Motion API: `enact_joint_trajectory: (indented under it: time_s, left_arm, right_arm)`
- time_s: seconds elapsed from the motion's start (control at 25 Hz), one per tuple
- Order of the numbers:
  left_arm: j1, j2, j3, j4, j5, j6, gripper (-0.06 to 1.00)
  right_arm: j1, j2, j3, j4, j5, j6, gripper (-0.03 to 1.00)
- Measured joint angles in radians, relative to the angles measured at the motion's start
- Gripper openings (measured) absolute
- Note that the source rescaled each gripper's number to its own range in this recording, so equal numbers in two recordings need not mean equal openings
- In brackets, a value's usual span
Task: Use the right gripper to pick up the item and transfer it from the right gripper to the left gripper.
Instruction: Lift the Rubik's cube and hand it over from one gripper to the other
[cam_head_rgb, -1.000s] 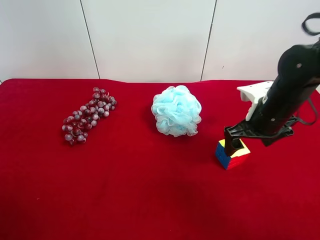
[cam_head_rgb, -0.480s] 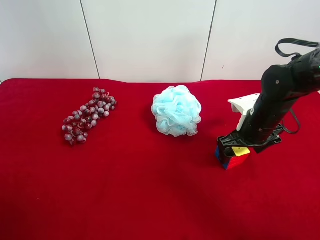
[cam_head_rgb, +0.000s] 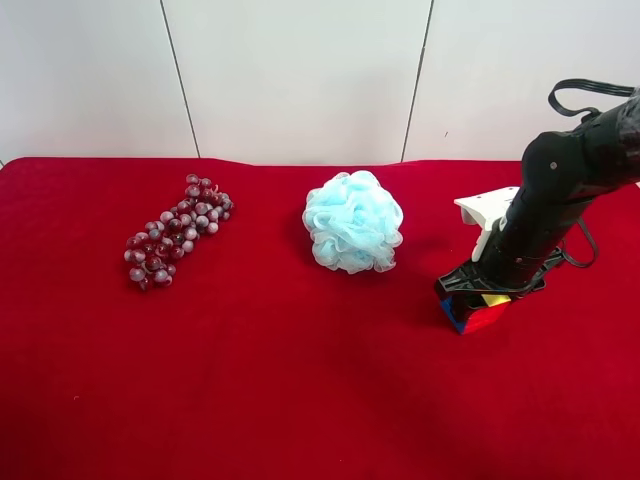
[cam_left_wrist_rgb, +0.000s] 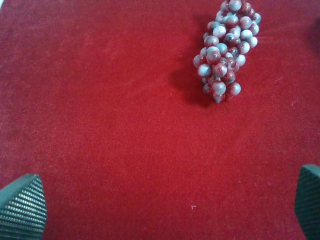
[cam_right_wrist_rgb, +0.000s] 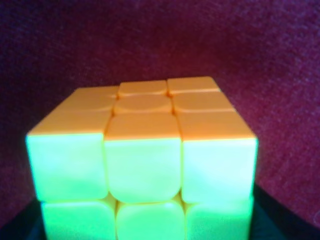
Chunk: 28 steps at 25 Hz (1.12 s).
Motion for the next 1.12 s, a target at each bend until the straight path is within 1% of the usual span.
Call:
enact_joint_trajectory:
  time_s: [0.24,0.6,0.76,0.92,1.12]
  left_arm:
    - [0.000,0.000,0.000,0.000,0.000,0.000,1.00]
    - [0.000,0.000,0.000,0.000,-0.001,0.000,1.00]
    - [0.000,0.000,0.000,0.000,-0.029,0.000,1.00]
    - [0.000,0.000,0.000,0.000,-0.049,0.000,1.00]
    - [0.000,0.000,0.000,0.000,-0.051,0.000,1.00]
  right_arm:
    - [0.000,-0.004,0.000,0.000,0.001,0.000,0.00]
    - [0.000,-0.142,0.000,0.001,0.083,-0.001,0.00]
    - [0.010,-0.220,0.000,0.034,0.111,-0.021,0.00]
    - [0.073,-0.282,0.000,0.045,0.134,-0.053,0.00]
    - [0.194,-0.312,0.000,0.044,0.148,-0.076,0.00]
